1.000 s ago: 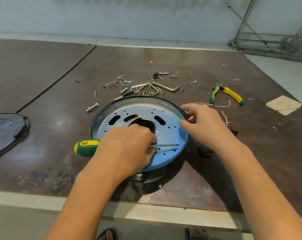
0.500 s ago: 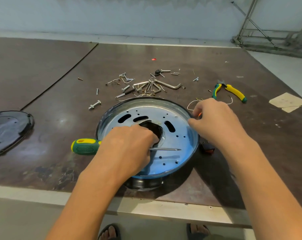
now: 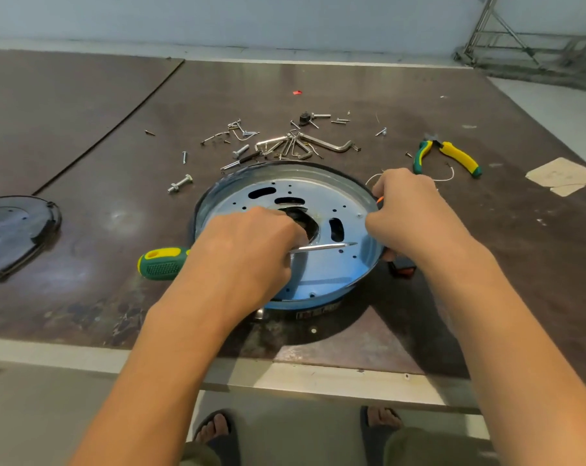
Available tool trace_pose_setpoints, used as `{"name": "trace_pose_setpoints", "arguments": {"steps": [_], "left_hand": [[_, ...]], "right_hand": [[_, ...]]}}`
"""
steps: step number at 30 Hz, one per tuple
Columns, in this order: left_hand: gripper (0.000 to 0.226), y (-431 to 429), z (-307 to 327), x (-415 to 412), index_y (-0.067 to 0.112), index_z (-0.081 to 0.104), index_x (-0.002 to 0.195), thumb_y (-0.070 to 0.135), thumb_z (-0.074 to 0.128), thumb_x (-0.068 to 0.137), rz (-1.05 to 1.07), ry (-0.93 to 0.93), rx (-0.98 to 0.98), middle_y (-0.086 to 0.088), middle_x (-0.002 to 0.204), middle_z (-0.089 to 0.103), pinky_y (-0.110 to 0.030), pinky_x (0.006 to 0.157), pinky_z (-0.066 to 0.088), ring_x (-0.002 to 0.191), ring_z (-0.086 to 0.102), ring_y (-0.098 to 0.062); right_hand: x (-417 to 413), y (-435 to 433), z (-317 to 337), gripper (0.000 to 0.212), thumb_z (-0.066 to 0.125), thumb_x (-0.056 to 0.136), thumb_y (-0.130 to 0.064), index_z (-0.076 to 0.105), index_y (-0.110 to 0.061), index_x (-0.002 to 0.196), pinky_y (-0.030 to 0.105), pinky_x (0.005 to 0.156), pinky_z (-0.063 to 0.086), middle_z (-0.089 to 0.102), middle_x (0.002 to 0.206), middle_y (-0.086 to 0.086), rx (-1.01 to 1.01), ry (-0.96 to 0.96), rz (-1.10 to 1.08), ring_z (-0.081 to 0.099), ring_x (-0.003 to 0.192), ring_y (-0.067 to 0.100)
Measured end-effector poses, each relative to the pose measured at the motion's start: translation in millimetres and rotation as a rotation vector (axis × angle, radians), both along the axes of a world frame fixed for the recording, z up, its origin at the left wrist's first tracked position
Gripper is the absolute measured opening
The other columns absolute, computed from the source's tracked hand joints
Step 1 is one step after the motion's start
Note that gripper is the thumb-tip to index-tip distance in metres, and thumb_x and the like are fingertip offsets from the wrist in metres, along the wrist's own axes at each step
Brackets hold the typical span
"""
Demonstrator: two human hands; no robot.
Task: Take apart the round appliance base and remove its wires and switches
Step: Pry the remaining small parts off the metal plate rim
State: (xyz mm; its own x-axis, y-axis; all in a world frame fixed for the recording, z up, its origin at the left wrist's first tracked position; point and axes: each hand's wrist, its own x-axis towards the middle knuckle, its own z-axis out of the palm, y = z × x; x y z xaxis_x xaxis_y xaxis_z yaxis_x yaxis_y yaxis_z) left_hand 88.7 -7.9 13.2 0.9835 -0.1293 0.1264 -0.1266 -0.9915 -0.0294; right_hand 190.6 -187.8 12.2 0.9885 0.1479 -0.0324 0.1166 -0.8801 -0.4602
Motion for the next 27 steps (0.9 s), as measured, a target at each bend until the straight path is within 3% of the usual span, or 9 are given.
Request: {"name": "trace_pose_setpoints", "arguments": {"steps": [3, 6, 8, 11, 13, 17, 21, 24, 27], "left_hand": [[0.033, -1.6, 0.0, 1.2, 0.034, 0.066, 0.104, 0.014, 0.050, 0.084, 0.005, -0.041, 0.000, 0.008, 0.102, 0.064, -0.034, 0.062, 0.051, 0.090, 0.061, -0.024], [0.035, -5.6, -2.9, 1.9, 0.035, 0.065, 0.110, 0.016, 0.050, 0.085, -0.024, -0.036, -0.026, 0.008, 0.108, 0.065, -0.036, 0.067, 0.054, 0.095, 0.062, -0.026], [0.040, -9.4, -5.3, 0.6, 0.038, 0.065, 0.118, 0.019, 0.052, 0.085, -0.055, -0.018, -0.048, 0.009, 0.114, 0.066, -0.038, 0.074, 0.056, 0.100, 0.063, -0.024], [0.040, -10.9, -8.2, -0.6, 0.037, 0.068, 0.117, 0.023, 0.052, 0.083, -0.078, -0.026, -0.054, 0.009, 0.111, 0.067, -0.038, 0.073, 0.056, 0.097, 0.063, -0.022], [0.039, -7.5, -8.3, 1.2, 0.037, 0.067, 0.117, 0.025, 0.050, 0.084, -0.064, -0.043, -0.062, 0.009, 0.113, 0.066, -0.039, 0.074, 0.057, 0.098, 0.064, -0.022], [0.041, -3.6, -8.9, 5.8, 0.038, 0.066, 0.122, 0.026, 0.052, 0.085, -0.043, -0.070, -0.085, 0.010, 0.117, 0.065, -0.039, 0.075, 0.057, 0.101, 0.063, -0.021], [0.037, -6.6, -11.8, 7.1, 0.039, 0.065, 0.123, 0.029, 0.057, 0.088, -0.037, -0.081, -0.069, 0.010, 0.108, 0.066, -0.037, 0.069, 0.057, 0.092, 0.061, -0.018], [0.037, -1.6, -12.5, 7.7, 0.040, 0.063, 0.125, 0.034, 0.058, 0.089, -0.022, -0.086, -0.094, 0.010, 0.114, 0.065, -0.036, 0.070, 0.056, 0.096, 0.062, -0.019], [0.045, -2.5, -11.3, 7.7, 0.039, 0.063, 0.123, 0.066, 0.051, 0.089, -0.028, -0.055, -0.070, 0.010, 0.115, 0.063, -0.033, 0.068, 0.052, 0.099, 0.061, -0.018]], "right_hand": [[-2.0, 0.7, 1.5, 0.004, 0.063, 0.082, -0.009, 0.059, -0.011, 0.082, 0.034, 0.037, 0.054, 0.058, 0.076, 0.012, -0.101, -0.055, -0.008, 0.067, 0.053, 0.028], [3.2, -0.3, -8.0, 0.022, 0.073, 0.088, -0.029, 0.057, -0.014, 0.087, 0.031, 0.051, 0.043, 0.054, 0.076, 0.003, -0.122, -0.137, -0.019, 0.058, 0.067, 0.023], [6.7, -1.5, -13.7, 0.026, 0.073, 0.090, -0.037, 0.058, -0.019, 0.102, 0.031, 0.060, 0.040, 0.060, 0.089, 0.000, -0.043, -0.148, 0.010, 0.056, 0.078, 0.019], [10.3, -3.9, -16.2, 0.052, 0.067, 0.093, -0.015, 0.052, -0.028, 0.142, 0.032, 0.085, 0.043, 0.062, 0.132, 0.004, 0.092, -0.147, 0.127, 0.058, 0.114, 0.022], [8.4, -3.3, -12.7, 0.062, 0.060, 0.092, -0.002, 0.053, -0.033, 0.146, 0.031, 0.089, 0.048, 0.059, 0.141, 0.001, 0.116, -0.152, 0.181, 0.058, 0.119, 0.020], [0.9, 6.7, -13.1, 0.052, 0.056, 0.092, 0.002, 0.064, -0.026, 0.135, 0.020, 0.039, 0.048, 0.064, 0.105, 0.004, 0.157, -0.087, 0.141, 0.063, 0.069, 0.013], [-9.4, 15.0, -11.6, 0.034, 0.060, 0.091, -0.003, 0.068, -0.013, 0.122, 0.041, 0.047, 0.061, 0.063, 0.103, 0.012, 0.087, -0.088, 0.130, 0.068, 0.059, 0.028], [-3.8, 9.5, -7.7, 0.028, 0.058, 0.090, -0.007, 0.070, -0.012, 0.115, 0.029, 0.037, 0.054, 0.068, 0.087, 0.011, 0.046, -0.048, 0.179, 0.067, 0.042, 0.024], [0.1, 3.4, -7.4, 0.023, 0.058, 0.093, -0.010, 0.071, -0.015, 0.111, 0.020, 0.033, 0.045, 0.072, 0.076, 0.008, 0.055, -0.007, 0.227, 0.067, 0.041, 0.019]]}}
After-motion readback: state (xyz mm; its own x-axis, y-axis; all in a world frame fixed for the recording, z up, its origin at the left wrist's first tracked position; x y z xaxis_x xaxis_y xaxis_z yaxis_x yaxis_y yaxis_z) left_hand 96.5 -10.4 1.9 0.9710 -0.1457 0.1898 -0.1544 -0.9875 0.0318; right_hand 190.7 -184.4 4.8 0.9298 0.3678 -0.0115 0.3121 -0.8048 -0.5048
